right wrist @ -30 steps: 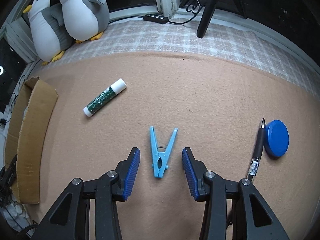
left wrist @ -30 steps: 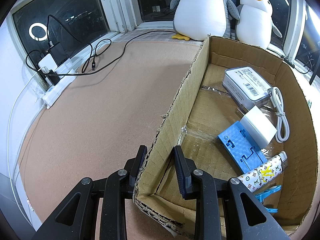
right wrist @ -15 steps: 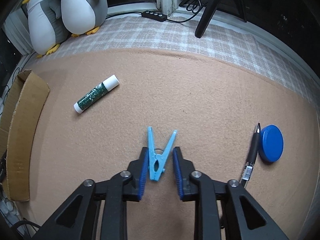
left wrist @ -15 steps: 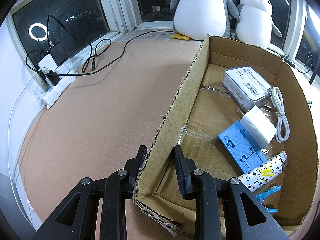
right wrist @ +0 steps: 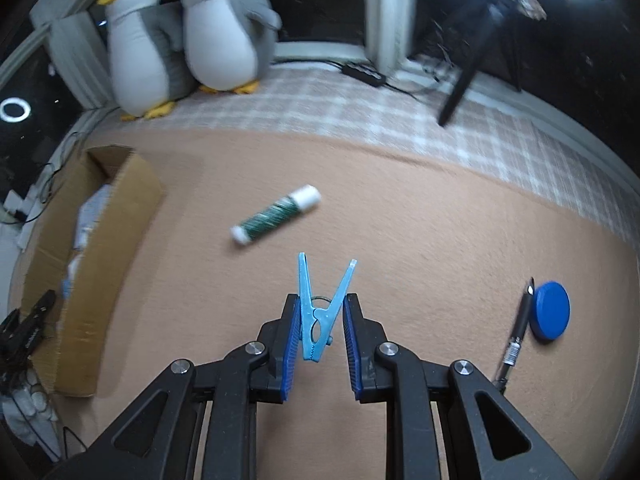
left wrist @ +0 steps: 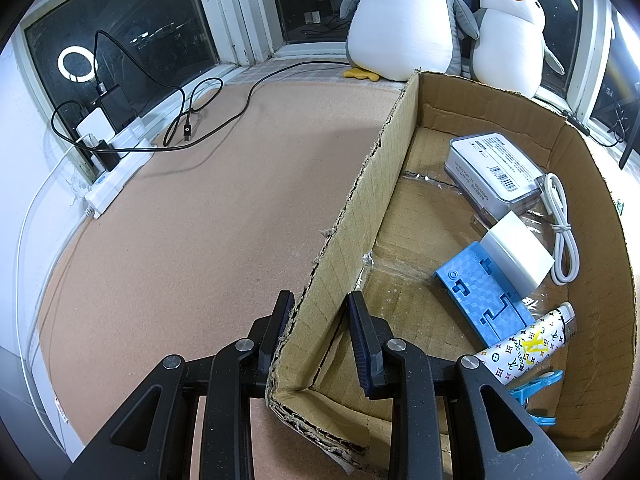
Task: Organize rigid objects
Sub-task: 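Carry the blue clothespin into the box and open the right gripper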
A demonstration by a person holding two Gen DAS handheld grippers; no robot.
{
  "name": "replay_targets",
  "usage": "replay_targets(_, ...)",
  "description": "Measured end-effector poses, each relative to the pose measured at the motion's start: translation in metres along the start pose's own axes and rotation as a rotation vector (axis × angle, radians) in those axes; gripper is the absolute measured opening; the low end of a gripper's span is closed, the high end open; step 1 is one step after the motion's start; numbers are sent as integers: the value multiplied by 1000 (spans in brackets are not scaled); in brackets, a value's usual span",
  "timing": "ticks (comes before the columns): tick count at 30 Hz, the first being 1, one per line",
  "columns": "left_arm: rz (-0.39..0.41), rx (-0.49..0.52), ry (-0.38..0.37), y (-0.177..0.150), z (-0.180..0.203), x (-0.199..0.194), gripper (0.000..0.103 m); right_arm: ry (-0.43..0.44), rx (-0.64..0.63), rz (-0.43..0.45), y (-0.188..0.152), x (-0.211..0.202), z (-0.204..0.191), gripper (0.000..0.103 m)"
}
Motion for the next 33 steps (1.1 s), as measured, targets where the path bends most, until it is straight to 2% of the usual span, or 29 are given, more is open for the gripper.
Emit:
replay_targets(8, 0, -2, -1, 1, 0, 0, 29, 73, -152, 61, 4, -29, -75, 19)
replay_targets(20, 2, -4, -1, 2, 0, 0, 29, 122, -347, 57, 4, -29, -172, 19)
replay_targets(25, 2, -3, -1, 2, 0, 0, 29, 123, -397, 41, 0, -21, -199, 19)
replay_targets(33, 2, -3, -1, 1, 0, 0, 29, 112, -425, 20, 0, -7, -221, 19)
Point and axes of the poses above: each gripper's, at about its wrist camera, not at the fingertips, and x roughly the way its jaws point, z to its right, y to its top, the point moved 2 cm from there along x, roughly the way its jaws point, and after that the axes turned 15 degrees about -z, right-handed, at the moved point
